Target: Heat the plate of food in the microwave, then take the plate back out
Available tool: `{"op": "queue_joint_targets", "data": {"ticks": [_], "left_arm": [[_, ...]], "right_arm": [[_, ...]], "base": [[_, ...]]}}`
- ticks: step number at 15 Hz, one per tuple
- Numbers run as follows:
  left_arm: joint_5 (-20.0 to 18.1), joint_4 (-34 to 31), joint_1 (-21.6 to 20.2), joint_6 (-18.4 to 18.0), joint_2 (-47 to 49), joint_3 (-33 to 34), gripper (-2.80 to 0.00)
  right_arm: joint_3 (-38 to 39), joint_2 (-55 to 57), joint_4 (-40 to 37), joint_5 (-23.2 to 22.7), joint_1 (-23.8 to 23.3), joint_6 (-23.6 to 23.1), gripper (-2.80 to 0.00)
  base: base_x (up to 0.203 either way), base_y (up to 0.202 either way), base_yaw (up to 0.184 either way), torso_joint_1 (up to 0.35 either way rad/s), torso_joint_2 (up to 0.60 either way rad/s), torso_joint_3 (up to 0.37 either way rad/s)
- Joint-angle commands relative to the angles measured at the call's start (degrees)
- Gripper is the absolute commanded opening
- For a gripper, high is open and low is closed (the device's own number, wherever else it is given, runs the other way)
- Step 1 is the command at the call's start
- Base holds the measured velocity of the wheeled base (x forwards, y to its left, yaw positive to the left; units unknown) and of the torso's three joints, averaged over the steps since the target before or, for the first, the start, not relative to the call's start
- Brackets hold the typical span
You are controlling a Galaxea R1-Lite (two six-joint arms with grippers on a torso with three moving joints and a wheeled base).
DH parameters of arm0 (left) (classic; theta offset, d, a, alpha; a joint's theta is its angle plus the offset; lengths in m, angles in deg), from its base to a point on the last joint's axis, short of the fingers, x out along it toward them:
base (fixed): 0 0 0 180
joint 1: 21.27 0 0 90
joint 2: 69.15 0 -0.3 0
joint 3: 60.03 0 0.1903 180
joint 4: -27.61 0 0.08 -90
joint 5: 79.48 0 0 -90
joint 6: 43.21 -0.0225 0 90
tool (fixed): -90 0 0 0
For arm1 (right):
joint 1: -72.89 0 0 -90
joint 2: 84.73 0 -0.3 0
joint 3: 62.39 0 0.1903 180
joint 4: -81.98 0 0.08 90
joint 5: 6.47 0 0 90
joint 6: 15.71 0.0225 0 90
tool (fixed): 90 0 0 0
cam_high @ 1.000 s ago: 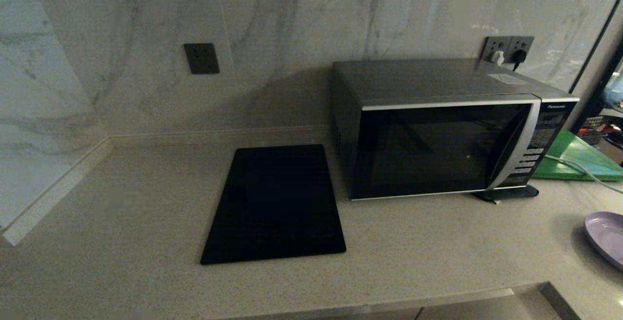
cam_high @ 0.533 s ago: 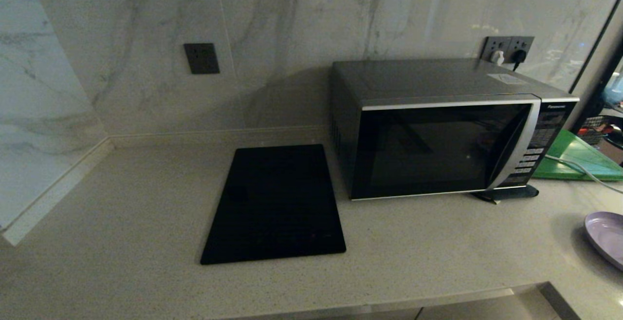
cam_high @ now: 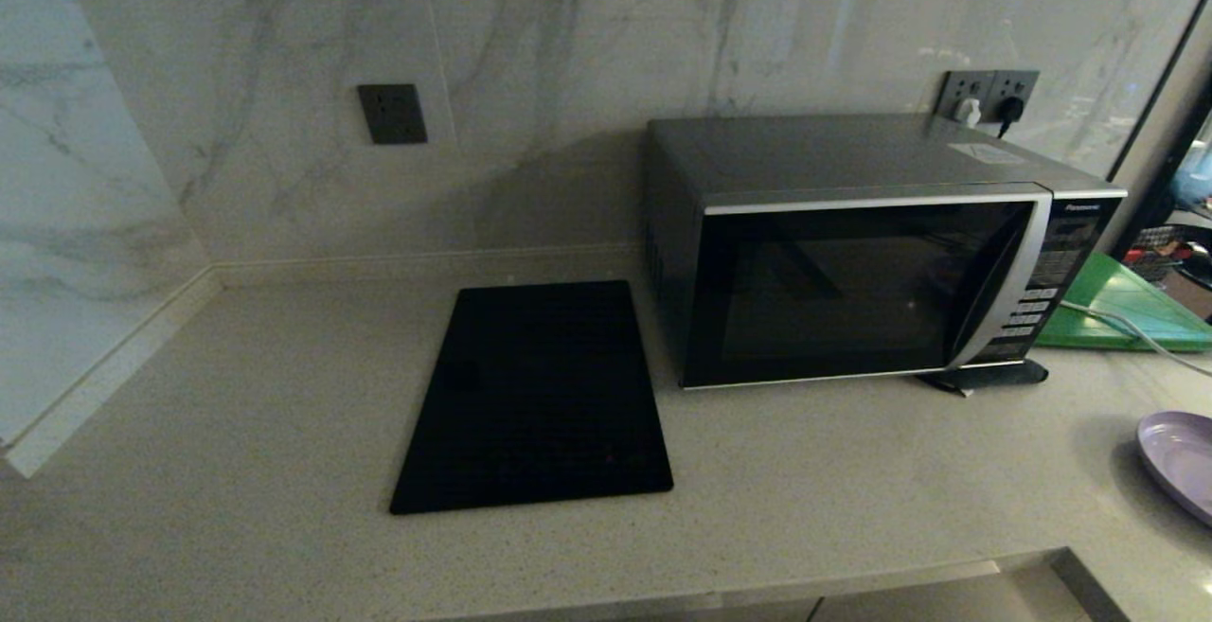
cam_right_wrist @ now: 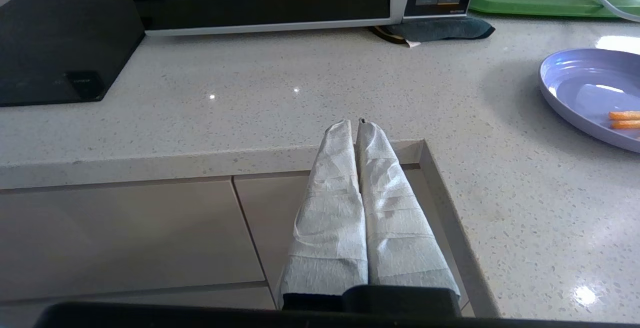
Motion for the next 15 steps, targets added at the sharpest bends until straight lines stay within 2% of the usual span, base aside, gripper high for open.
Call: {"op": "queue_joint_targets", "data": {"ticks": [1,15], "left_arm": [[0.05,0.04,-0.02,0.02,0.09,0.00,-2.80],[0.05,0.04,-0.02,0.02,0.09,0.00,-2.80]], "right_arm": [[0.00,0.09,-0.04,0.01,0.04,0.02,-2.80],[0.07,0.09,0.20,0.01,0.04,0.08,-2.80]], "base": [[0.000,0.000,0.000,0.000,0.00,0.000],[0.000,0.000,0.000,0.000,0.00,0.000]]}}
